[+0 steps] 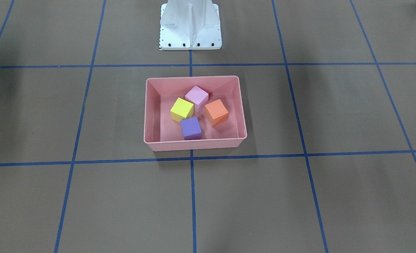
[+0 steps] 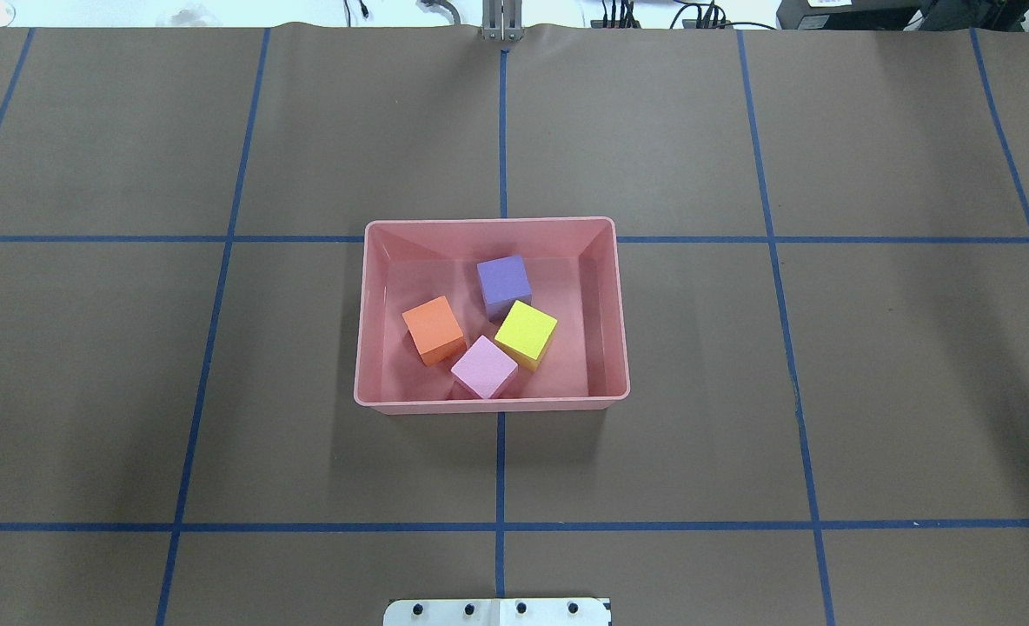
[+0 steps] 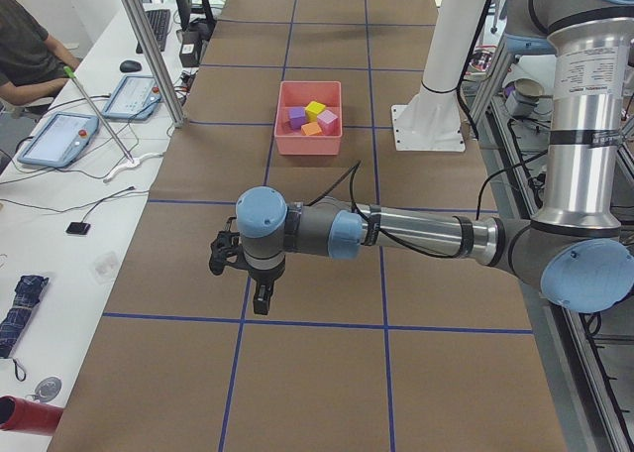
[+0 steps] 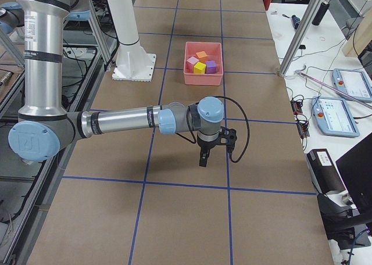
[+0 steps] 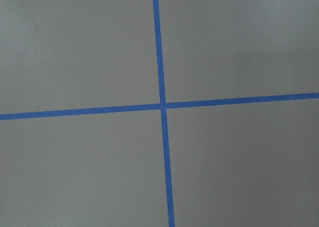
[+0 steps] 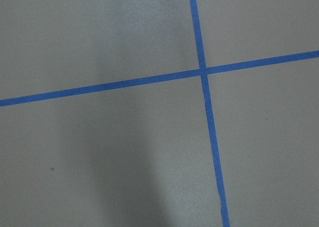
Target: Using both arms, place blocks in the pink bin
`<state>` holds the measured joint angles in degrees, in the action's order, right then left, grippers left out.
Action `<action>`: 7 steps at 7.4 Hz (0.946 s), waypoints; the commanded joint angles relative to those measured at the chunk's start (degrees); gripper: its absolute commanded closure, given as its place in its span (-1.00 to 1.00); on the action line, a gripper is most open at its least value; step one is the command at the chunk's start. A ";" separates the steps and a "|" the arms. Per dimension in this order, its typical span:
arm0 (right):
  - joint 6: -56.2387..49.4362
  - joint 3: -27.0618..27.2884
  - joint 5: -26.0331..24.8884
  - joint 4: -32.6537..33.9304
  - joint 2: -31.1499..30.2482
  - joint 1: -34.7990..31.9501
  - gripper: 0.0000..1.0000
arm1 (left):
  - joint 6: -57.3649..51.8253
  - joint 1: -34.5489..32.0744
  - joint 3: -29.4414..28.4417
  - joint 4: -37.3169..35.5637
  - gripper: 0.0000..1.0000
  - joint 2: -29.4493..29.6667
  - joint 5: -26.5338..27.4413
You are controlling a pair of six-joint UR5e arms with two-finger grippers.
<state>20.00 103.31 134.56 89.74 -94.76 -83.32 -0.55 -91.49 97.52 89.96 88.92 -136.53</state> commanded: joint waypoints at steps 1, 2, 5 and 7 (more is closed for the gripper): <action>-0.05 -0.04 0.18 0.00 -0.08 0.00 -0.99 | 0.02 0.00 -0.14 0.04 -1.00 -0.06 0.04; 0.04 -0.13 0.18 0.00 -0.16 0.09 -0.99 | 0.02 0.00 -0.05 0.04 -1.00 -0.06 -0.05; -0.05 0.13 0.26 0.00 -0.16 0.00 -0.99 | 0.02 0.00 0.04 0.04 -1.00 -0.06 -0.05; -0.05 0.14 2.27 0.09 -0.25 -0.26 -0.99 | 0.02 0.00 0.04 0.04 -1.00 -0.06 -0.05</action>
<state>19.95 103.43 135.31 89.79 -94.95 -83.39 -0.49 -91.49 97.54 90.00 88.89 -136.58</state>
